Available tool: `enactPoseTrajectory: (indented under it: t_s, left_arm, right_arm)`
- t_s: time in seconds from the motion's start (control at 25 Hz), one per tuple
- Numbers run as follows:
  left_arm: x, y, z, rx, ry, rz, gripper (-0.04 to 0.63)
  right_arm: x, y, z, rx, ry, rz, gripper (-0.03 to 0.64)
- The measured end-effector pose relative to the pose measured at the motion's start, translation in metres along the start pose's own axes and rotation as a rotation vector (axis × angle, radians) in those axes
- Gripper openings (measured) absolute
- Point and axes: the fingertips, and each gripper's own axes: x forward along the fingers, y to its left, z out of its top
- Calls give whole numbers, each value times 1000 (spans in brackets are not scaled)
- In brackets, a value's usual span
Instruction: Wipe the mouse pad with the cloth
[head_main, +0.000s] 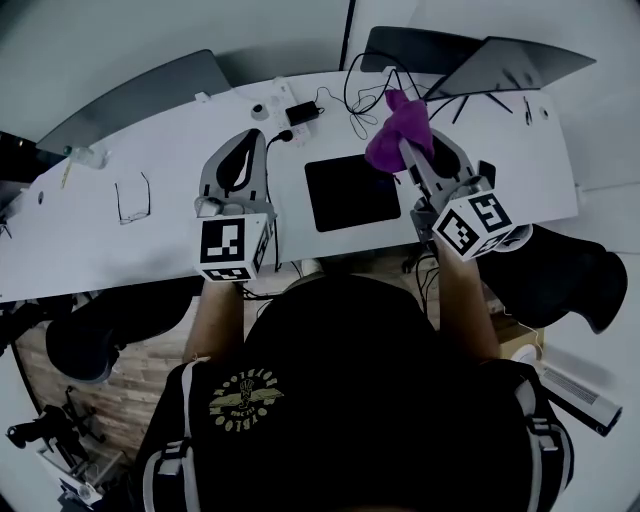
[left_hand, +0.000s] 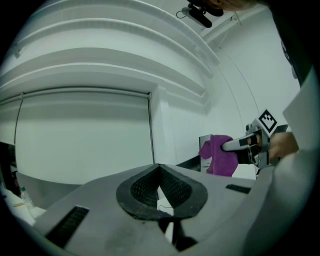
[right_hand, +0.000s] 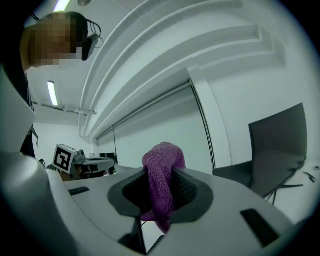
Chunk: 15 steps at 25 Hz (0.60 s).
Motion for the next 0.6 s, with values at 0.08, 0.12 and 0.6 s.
enactPoseTrajectory:
  t_s: [0.08, 0.12, 0.6]
  left_arm:
    - [2, 11, -12, -16, 21, 0, 2]
    - [5, 15, -18, -24, 30, -1, 2]
    - [24, 28, -80, -163, 114, 13, 2]
  right_arm:
    - [15, 6, -19, 18, 44, 5, 89]
    - [23, 8, -28, 29, 68, 12, 89]
    - [84, 37, -136, 137, 324, 157, 89]
